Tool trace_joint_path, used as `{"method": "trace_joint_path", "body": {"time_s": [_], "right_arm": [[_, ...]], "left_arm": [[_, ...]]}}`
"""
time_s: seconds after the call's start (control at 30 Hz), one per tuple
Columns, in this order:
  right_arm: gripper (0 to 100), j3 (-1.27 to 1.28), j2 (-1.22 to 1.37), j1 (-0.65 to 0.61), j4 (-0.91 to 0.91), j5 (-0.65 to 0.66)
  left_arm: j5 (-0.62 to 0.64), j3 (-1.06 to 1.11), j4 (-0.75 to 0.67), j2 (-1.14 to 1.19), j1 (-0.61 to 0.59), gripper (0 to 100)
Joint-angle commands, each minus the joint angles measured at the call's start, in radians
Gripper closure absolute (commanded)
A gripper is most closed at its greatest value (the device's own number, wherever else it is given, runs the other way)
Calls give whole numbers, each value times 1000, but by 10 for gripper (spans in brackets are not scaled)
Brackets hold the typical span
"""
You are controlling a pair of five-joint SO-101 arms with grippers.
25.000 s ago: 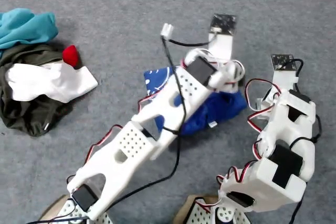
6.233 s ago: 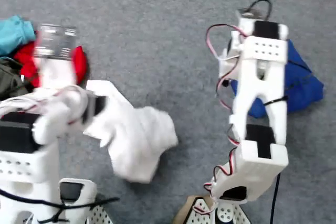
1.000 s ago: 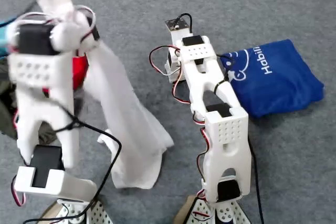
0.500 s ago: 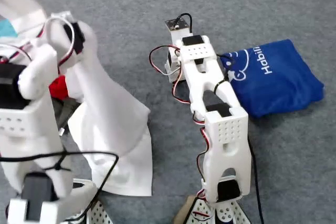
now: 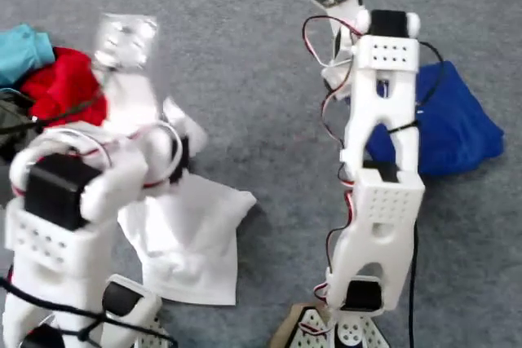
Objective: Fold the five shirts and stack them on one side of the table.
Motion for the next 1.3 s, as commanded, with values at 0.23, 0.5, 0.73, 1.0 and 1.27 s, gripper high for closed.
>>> {"method": "trace_joint_path", "body": {"time_s": [0.23,0.5,0.73,1.0,1.27], "right_arm": [[985,62,-251,62,21,26],[985,51,-259,151,17,23],[985,61,-255,182,18,26],[985,90,-252,156,18,26],[985,188,-252,122,-58,20]], "left_arm": [[-46,322,-233,58,89,981],[-46,158,-218,67,331,981],[-48,146,-224,76,230,981],[-51,161,-216,77,31,971],[-54,407,-354,134,-184,791]]}}
